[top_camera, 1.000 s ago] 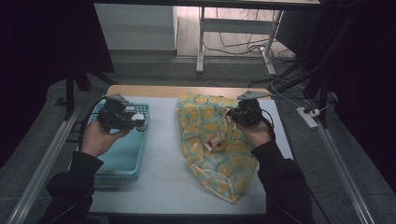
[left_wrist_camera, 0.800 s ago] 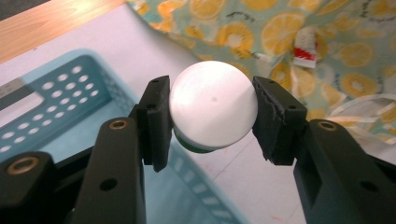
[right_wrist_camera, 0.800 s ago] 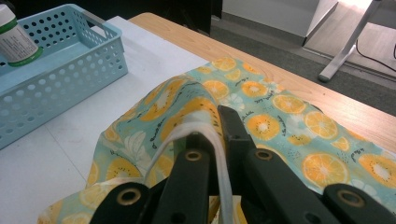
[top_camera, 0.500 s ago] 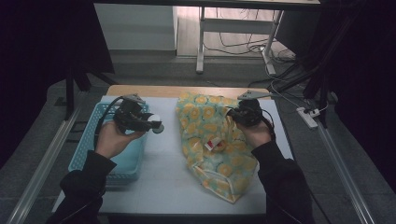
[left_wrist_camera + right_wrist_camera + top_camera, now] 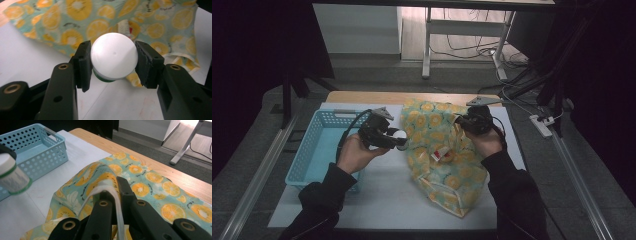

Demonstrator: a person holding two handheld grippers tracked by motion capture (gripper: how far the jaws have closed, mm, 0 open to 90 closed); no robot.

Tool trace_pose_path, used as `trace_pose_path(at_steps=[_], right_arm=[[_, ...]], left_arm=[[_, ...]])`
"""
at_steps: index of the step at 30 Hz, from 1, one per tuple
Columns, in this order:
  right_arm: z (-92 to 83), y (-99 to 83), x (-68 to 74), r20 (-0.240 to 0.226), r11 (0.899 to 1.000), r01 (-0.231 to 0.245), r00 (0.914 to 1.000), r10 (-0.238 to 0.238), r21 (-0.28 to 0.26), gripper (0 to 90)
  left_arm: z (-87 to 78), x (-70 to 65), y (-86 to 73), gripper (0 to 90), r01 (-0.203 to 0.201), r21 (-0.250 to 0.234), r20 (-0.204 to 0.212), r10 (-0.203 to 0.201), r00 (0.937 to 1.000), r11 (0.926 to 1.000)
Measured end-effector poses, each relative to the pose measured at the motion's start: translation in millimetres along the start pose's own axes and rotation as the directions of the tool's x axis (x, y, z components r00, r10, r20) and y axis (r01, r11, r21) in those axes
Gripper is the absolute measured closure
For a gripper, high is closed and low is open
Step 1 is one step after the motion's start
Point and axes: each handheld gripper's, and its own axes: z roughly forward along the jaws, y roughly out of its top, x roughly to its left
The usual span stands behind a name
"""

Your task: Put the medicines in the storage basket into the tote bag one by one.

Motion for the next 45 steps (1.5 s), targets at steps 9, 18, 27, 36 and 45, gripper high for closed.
trace_pose_path(at_steps=[9, 18, 27, 36, 45], right_arm=[[0.7, 0.5, -0.6, -0.001, 1.0, -0.002, 1.0, 0.002, 0.001, 89.3], [0.8, -0.4, -2.8, 0.002, 1.0, -0.007, 1.0, 0.007, 0.0, 89.3], [-0.4, -0.2, -4.2, 0.004, 1.0, -0.007, 1.0, 0.007, -0.003, 89.3], [-0.4, -0.2, -4.6, 0.006, 1.0, -0.009, 0.9999, 0.009, -0.008, 89.3], [-0.9, 0.3, -4.8, 0.006, 1.0, -0.009, 0.9999, 0.009, -0.008, 89.3]], left_arm=[[35.6, -19.5, 12.4, 51.3, -0.034, 0.019, 0.059, 0.033, 0.9977, 0.9992], [70.7, -35.6, 23.6, 51.3, -0.079, 0.04, 0.098, 0.075, 0.9924, 0.9961], [105.0, -44.5, 33.9, 51.3, -0.104, 0.057, 0.117, 0.097, 0.9885, 0.993], [131.0, -42.9, 41.1, 51.3, -0.116, 0.084, 0.095, 0.108, 0.9896, 0.9897], [138.2, -31.0, 50.9, 51.3, -0.095, 0.076, 0.056, 0.091, 0.9943, 0.9926]])
